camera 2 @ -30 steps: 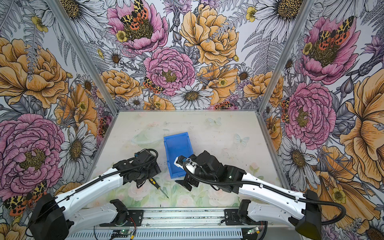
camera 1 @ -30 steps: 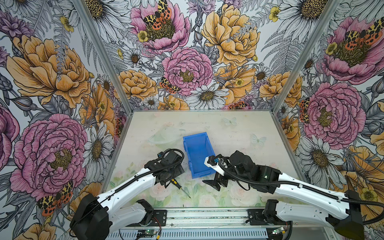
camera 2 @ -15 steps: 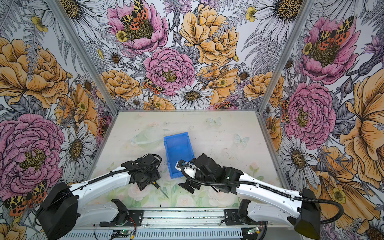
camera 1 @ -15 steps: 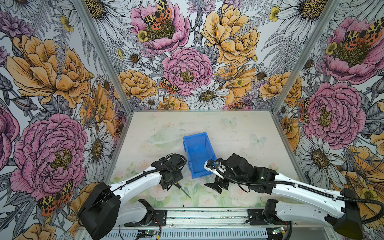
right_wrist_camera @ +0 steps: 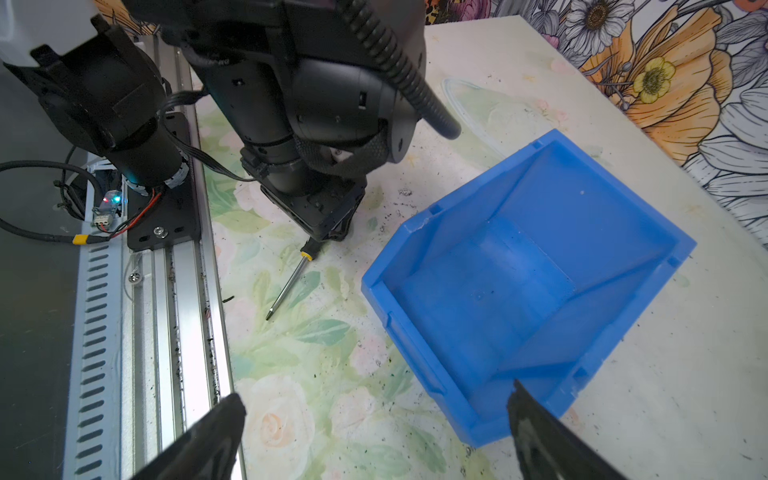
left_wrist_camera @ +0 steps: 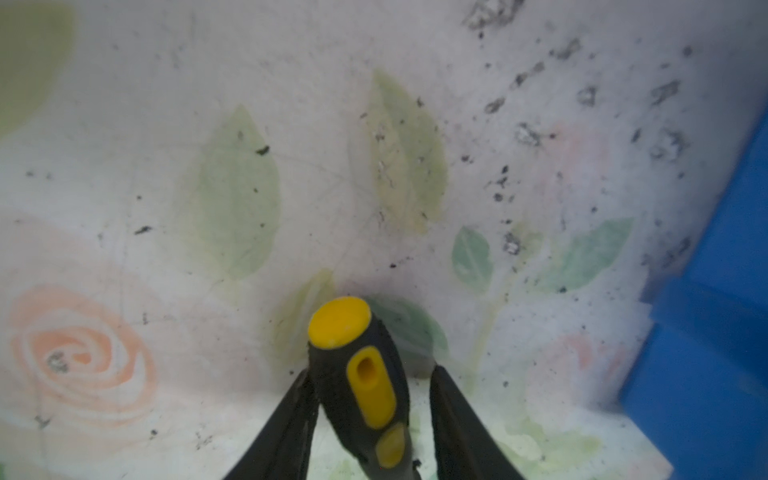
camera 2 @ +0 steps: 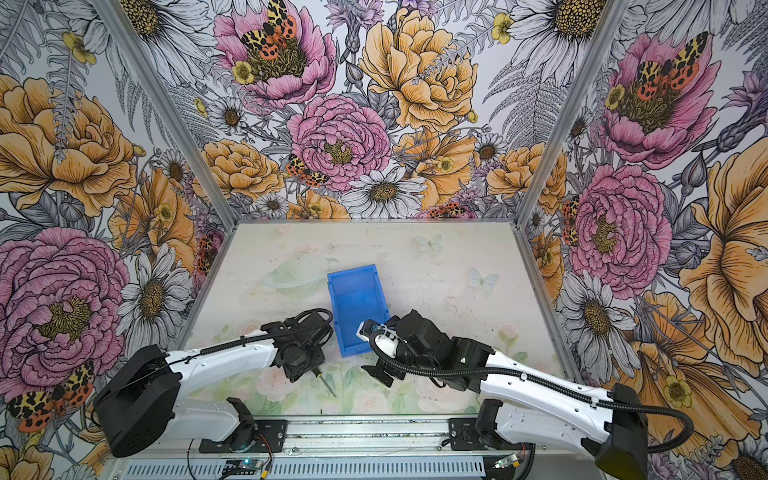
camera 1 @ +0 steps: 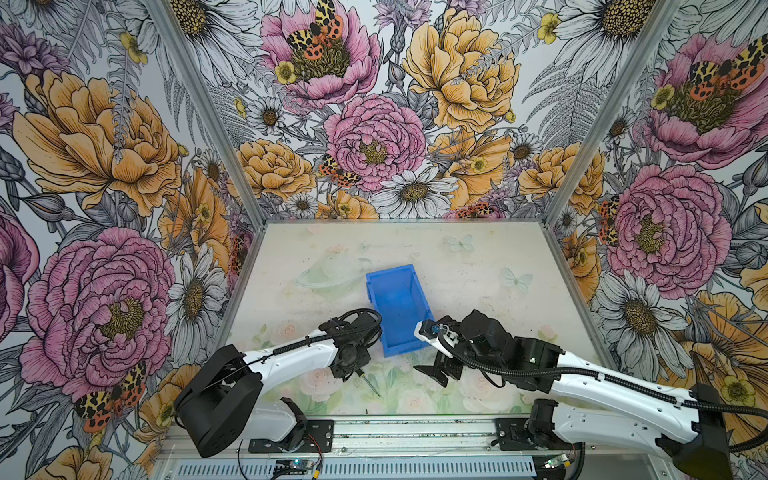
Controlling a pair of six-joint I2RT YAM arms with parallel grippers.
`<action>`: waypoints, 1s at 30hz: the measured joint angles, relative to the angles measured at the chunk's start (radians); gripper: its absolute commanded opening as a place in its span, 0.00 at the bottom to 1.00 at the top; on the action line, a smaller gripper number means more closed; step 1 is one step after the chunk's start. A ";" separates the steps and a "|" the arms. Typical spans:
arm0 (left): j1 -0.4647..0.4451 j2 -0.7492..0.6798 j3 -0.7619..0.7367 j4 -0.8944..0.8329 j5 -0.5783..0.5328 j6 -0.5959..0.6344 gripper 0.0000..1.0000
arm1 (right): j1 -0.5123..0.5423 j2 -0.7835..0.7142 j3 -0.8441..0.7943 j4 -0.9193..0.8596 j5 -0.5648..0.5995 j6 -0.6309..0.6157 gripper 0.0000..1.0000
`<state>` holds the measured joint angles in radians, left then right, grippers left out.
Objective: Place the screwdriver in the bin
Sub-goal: 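Lower the left gripper and close it on the screwdriver handle, then lift the screwdriver with the left gripper and carry it over the blue bin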
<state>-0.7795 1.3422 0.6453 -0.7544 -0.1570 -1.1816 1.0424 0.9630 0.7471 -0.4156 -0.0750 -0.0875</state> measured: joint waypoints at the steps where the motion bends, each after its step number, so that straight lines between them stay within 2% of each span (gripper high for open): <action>1: -0.003 0.000 0.000 0.000 -0.003 0.000 0.33 | 0.000 -0.005 -0.003 0.000 0.003 0.001 1.00; 5: -0.011 -0.008 -0.006 0.007 -0.009 -0.019 0.23 | 0.000 -0.011 -0.005 0.000 0.014 0.008 1.00; 10: -0.012 -0.035 -0.022 0.014 -0.011 -0.025 0.06 | 0.000 -0.021 -0.005 0.000 0.030 0.018 1.00; 20: -0.009 -0.159 -0.012 -0.017 -0.064 -0.002 0.01 | -0.001 -0.066 -0.006 0.000 0.069 0.036 0.99; 30: 0.041 -0.273 0.159 -0.089 -0.114 0.100 0.00 | -0.059 -0.089 -0.029 0.001 0.103 0.100 0.99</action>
<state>-0.7383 1.0691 0.8040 -0.8429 -0.2714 -1.0813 0.9836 0.8738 0.7185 -0.4145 0.0277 0.0128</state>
